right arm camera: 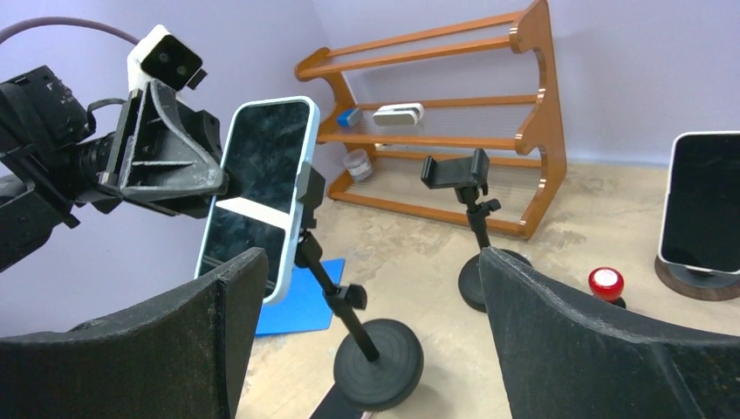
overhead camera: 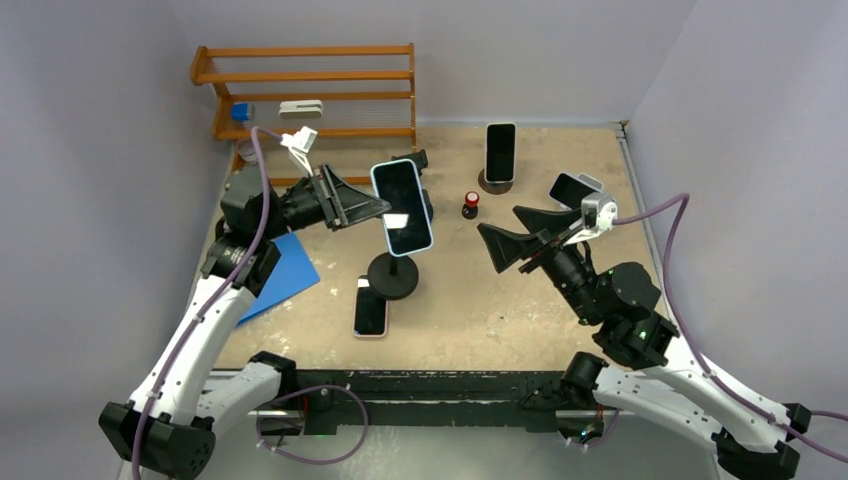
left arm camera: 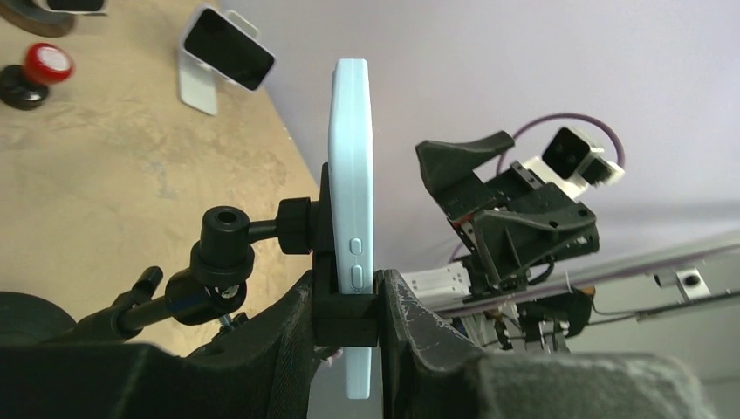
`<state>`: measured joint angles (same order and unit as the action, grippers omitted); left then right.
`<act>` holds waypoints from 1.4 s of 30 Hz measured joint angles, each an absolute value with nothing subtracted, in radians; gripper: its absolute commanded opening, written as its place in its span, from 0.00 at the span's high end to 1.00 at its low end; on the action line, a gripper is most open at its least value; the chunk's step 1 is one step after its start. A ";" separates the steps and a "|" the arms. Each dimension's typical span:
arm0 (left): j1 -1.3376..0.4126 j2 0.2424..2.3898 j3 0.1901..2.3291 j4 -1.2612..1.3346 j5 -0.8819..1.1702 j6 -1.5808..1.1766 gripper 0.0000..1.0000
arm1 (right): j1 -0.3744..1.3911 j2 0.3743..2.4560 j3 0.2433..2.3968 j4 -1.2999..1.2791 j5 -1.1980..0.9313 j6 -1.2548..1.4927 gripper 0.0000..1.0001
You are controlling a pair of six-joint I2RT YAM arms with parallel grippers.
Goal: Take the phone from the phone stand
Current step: Pick up the phone stand with the phone at the center of the board, then place the phone stand with the phone at the center of the board.
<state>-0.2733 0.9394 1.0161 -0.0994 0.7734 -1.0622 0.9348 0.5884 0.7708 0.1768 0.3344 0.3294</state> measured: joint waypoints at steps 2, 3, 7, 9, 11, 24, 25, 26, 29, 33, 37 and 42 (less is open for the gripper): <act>-0.308 0.959 1.016 -0.057 0.791 -1.070 1.00 | 0.935 0.578 0.771 0.168 0.348 0.328 0.08; -0.321 0.968 1.016 -0.041 0.795 -1.074 1.00 | 0.935 0.575 0.771 0.163 0.351 0.328 0.08; -0.373 1.008 1.010 0.022 0.807 -1.084 1.00 | 0.935 0.564 0.770 0.154 0.366 0.328 0.08; -0.399 1.025 0.995 0.053 0.805 -1.086 1.00 | 0.935 0.556 0.770 0.153 0.377 0.328 0.08; -0.422 1.040 0.979 0.075 0.797 -1.088 1.00 | 0.935 0.548 0.769 0.153 0.379 0.328 0.08; -0.542 1.097 0.824 0.223 0.673 -1.127 1.00 | 0.935 0.538 0.744 0.154 0.384 0.333 0.08; -0.542 1.097 0.818 0.230 0.668 -1.132 1.00 | 0.935 0.538 0.744 0.154 0.385 0.333 0.08; -0.543 1.096 0.814 0.237 0.664 -1.134 1.00 | 0.935 0.538 0.744 0.154 0.384 0.333 0.08; -0.544 1.084 0.802 0.244 0.646 -1.134 1.00 | 0.935 0.542 0.744 0.156 0.384 0.334 0.08; -0.544 1.057 0.785 0.233 0.621 -1.130 1.00 | 0.935 0.559 0.743 0.160 0.384 0.336 0.08; -0.544 1.023 0.769 0.210 0.599 -1.115 1.00 | 0.935 0.579 0.739 0.163 0.381 0.340 0.08; -0.546 0.995 0.768 0.163 0.583 -1.089 0.88 | 0.935 0.595 0.739 0.163 0.376 0.340 0.08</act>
